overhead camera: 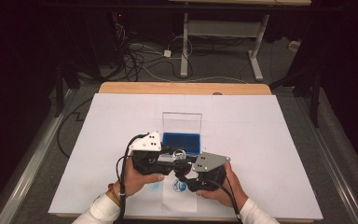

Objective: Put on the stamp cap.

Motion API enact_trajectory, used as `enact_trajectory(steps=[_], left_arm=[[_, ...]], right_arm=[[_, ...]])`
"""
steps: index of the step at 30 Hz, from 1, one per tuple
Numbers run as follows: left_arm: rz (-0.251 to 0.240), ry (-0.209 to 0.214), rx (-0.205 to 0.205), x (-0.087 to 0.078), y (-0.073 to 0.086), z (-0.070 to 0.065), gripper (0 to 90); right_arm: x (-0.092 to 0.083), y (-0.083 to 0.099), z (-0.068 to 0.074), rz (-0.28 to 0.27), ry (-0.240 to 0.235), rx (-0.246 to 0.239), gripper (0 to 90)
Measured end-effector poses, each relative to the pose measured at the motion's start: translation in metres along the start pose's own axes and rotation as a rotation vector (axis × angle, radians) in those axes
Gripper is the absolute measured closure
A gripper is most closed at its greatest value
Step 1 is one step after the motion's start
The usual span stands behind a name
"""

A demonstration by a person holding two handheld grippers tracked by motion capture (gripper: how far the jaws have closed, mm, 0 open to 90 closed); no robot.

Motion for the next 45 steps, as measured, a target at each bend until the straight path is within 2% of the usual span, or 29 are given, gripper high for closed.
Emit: enact_trajectory(steps=[6,11,18,21,24,26,30,35,39,45], left_arm=[[-0.009,-0.003,-0.007,-0.003,0.001,0.002,54.5],[0.019,-0.001,0.001,0.001,0.002,0.002,54.6],[-0.026,0.050,-0.041,0.000,0.007,0.007,54.6],[-0.017,0.046,-0.035,0.001,0.007,0.007,54.6],[-0.034,0.063,-0.044,0.000,0.007,0.009,54.6],[-0.025,0.056,-0.045,0.001,0.007,0.008,54.6],[-0.015,0.032,-0.029,0.007,0.007,0.004,54.6],[-0.017,0.024,0.002,0.008,0.004,0.001,54.6],[-0.001,0.034,0.002,0.008,0.004,0.001,54.6],[0.026,0.039,0.000,0.009,0.007,0.002,54.7]], right_arm=[[-0.004,0.000,-0.005,-0.035,-0.002,0.025,38.8],[-0.004,0.001,-0.003,-0.022,0.005,0.003,38.8],[-0.006,0.000,-0.002,-0.005,0.014,-0.004,39.0],[-0.005,0.001,-0.002,0.005,0.013,0.001,39.0],[-0.006,-0.001,-0.002,0.000,0.014,0.004,39.1],[-0.006,-0.001,-0.002,0.008,0.023,-0.005,39.1],[-0.004,0.001,-0.001,0.025,0.015,0.003,39.0],[-0.005,0.000,-0.002,0.009,-0.001,0.019,39.0],[-0.006,-0.001,0.000,0.014,0.020,0.009,39.0],[-0.004,0.001,0.001,0.047,0.019,-0.005,39.1]])
Point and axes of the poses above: each handheld gripper's, and its own axes: x roughly forward along the jaws, y roughly out of its underside, z roughly to its left, the point moved 3 cm from there along x, roughly forward along the jaws, and after that the axes turned 9 degrees about y, right-handed, at the moved point
